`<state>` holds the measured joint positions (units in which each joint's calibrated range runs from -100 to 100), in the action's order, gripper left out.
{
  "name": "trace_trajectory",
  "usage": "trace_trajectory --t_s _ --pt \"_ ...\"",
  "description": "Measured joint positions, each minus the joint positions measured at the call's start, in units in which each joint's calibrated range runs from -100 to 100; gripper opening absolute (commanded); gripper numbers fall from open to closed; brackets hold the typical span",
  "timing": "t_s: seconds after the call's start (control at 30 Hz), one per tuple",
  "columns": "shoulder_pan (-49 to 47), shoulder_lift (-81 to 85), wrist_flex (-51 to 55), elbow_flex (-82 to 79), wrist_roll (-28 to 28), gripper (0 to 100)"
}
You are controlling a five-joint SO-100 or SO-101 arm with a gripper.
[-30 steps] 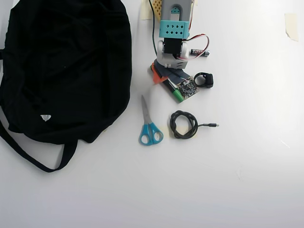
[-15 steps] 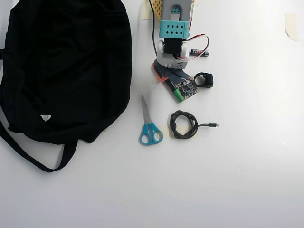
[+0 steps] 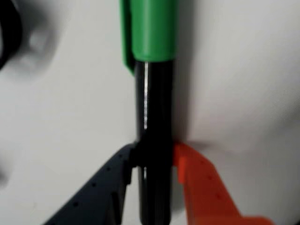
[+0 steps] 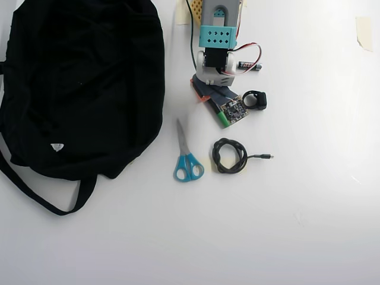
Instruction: Put the green marker into the black bag
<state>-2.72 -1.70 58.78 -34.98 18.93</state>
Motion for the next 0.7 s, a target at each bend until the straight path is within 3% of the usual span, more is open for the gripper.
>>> trace_trajectory --t_s 0.7 --pt "0.0 0.0 0.0 0.2 0.0 2"
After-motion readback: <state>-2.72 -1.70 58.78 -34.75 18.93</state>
